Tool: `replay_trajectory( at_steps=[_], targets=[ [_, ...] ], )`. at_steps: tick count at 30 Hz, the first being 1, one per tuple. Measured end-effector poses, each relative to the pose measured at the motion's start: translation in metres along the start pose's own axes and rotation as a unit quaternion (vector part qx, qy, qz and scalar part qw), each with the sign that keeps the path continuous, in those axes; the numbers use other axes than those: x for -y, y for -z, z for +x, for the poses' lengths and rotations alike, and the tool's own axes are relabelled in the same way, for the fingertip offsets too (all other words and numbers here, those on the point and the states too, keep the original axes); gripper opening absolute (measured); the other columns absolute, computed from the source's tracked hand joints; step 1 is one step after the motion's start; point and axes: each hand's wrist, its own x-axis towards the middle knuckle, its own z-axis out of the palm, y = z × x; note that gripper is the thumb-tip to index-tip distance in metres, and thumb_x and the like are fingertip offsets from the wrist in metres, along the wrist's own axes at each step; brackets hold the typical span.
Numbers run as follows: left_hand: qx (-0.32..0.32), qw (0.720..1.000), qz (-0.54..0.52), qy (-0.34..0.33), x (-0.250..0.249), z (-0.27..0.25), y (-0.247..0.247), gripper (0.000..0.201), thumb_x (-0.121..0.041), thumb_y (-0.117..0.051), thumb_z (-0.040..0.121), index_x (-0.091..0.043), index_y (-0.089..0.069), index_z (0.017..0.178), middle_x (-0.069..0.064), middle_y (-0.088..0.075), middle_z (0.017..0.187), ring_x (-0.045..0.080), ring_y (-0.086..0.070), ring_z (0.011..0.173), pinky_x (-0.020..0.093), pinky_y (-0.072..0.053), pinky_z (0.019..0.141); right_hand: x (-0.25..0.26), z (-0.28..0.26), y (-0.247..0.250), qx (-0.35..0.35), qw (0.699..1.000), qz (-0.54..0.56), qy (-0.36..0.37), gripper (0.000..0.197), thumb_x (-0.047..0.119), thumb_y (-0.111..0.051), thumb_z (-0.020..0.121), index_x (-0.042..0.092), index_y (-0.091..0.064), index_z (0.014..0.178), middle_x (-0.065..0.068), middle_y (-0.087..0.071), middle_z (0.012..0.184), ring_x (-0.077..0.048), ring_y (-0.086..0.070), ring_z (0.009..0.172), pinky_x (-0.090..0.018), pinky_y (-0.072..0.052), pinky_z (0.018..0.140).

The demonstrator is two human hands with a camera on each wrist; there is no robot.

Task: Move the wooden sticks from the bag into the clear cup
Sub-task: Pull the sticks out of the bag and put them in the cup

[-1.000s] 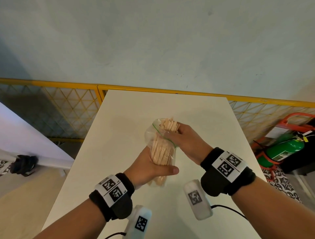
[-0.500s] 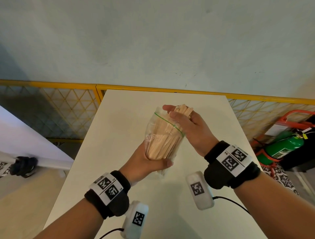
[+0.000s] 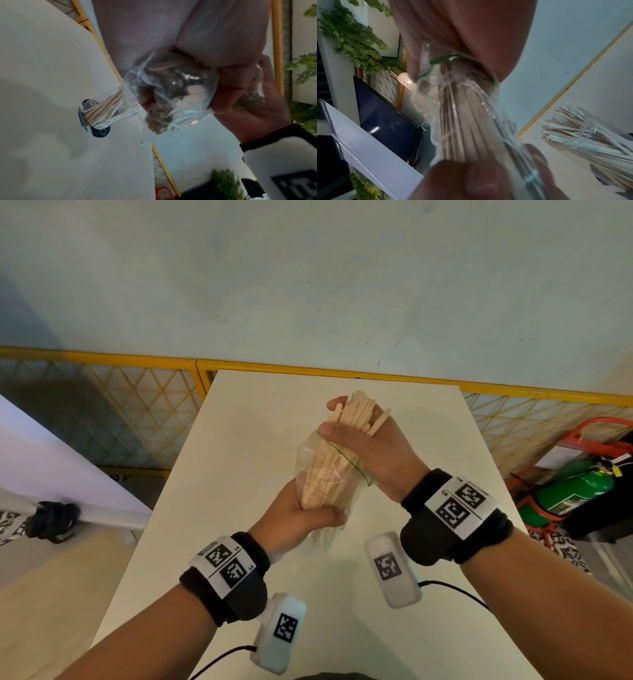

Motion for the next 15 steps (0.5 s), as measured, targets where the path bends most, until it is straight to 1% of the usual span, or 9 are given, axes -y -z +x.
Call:
replay_trajectory(
  at_steps=[2,4,5,6,9,10,12,13,15],
  targets=[
    [0.002,1.000,-0.007,-0.001,0.003,-0.001,-0.001,0.043,-0.001,-0.072,0.069,-0.011,-0.064,0.110,0.009,-0.067,0.087,0.019,-0.065,0.081,0.031,-0.052,0.075,0.002,0.000,-0.001,0.014,1.000,-0.017,-0.009,0.012,0.020,-0.072,0.081,0.013,-0.067,0.089,-0.005,-0.065,0.080,-0.024,-0.065,0.080,-0.038,-0.053,0.075],
    [-0.005,1.000,-0.008,-0.001,0.005,-0.002,0.000,0.050,-0.002,-0.074,0.069,-0.014,-0.062,0.116,0.012,-0.070,0.100,0.021,-0.066,0.092,0.032,-0.052,0.082,0.002,0.001,0.001,0.002,0.999,-0.007,-0.032,0.014,0.022,-0.067,0.086,0.009,-0.071,0.086,-0.013,-0.070,0.086,-0.033,-0.070,0.086,-0.043,-0.055,0.082],
    [-0.010,1.000,-0.008,-0.004,0.007,-0.003,0.002,0.056,-0.002,-0.075,0.069,-0.014,-0.060,0.122,0.012,-0.071,0.109,0.020,-0.067,0.100,0.030,-0.053,0.085,0.002,0.002,0.003,-0.007,0.999,0.000,-0.043,0.015,0.024,-0.065,0.088,0.011,-0.073,0.085,-0.012,-0.073,0.089,-0.032,-0.071,0.090,-0.044,-0.055,0.086],
    [-0.014,1.000,-0.010,-0.005,0.009,-0.003,0.003,0.063,-0.002,-0.076,0.069,-0.014,-0.057,0.127,0.008,-0.071,0.115,0.017,-0.066,0.106,0.027,-0.053,0.087,0.003,0.003,0.005,-0.013,0.999,0.003,-0.046,0.015,0.024,-0.063,0.089,0.014,-0.073,0.083,-0.008,-0.074,0.090,-0.029,-0.072,0.091,-0.042,-0.056,0.086],
    [-0.004,1.000,-0.013,0.003,0.011,-0.006,0.007,0.075,-0.001,-0.078,0.069,-0.016,-0.049,0.136,-0.002,-0.069,0.123,0.012,-0.064,0.116,0.020,-0.052,0.088,0.006,0.004,0.009,-0.035,0.999,0.006,-0.028,0.014,0.019,-0.059,0.091,0.013,-0.069,0.084,0.000,-0.074,0.081,-0.016,-0.072,0.079,-0.027,-0.057,0.074],
    [0.010,1.000,-0.016,0.006,0.009,-0.008,0.006,0.078,-0.001,-0.078,0.069,-0.017,-0.047,0.139,-0.003,-0.068,0.127,0.012,-0.062,0.120,0.020,-0.051,0.091,0.006,0.005,0.010,-0.044,0.999,0.017,-0.024,0.014,0.017,-0.057,0.092,0.012,-0.067,0.083,0.000,-0.072,0.079,-0.016,-0.071,0.077,-0.027,-0.058,0.073],
    [0.040,0.999,-0.020,0.004,0.003,-0.009,0.005,0.082,-0.006,-0.081,0.069,-0.019,-0.044,0.141,-0.003,-0.064,0.133,0.014,-0.058,0.126,0.025,-0.049,0.101,0.006,0.007,0.008,-0.050,0.998,0.030,-0.019,0.014,0.012,-0.056,0.092,0.012,-0.063,0.080,-0.003,-0.068,0.077,-0.019,-0.069,0.074,-0.037,-0.058,0.080],
    [0.052,0.998,-0.022,0.005,0.000,-0.009,0.003,0.082,-0.015,-0.084,0.067,-0.021,-0.046,0.139,-0.003,-0.065,0.132,0.018,-0.059,0.125,0.031,-0.049,0.103,0.005,0.007,0.005,-0.048,0.999,0.013,-0.011,0.015,0.013,-0.056,0.091,0.013,-0.061,0.077,-0.004,-0.066,0.075,-0.020,-0.067,0.074,-0.043,-0.057,0.084],
    [0.056,0.998,-0.029,0.022,-0.005,-0.007,0.000,0.084,-0.041,-0.090,0.058,-0.022,-0.054,0.131,0.004,-0.070,0.122,0.035,-0.062,0.118,0.050,-0.047,0.100,0.001,0.008,0.001,-0.041,0.998,-0.044,0.005,0.014,0.019,-0.058,0.085,0.017,-0.061,0.071,-0.005,-0.062,0.074,-0.023,-0.063,0.076,-0.054,-0.052,0.088]
  ],
)
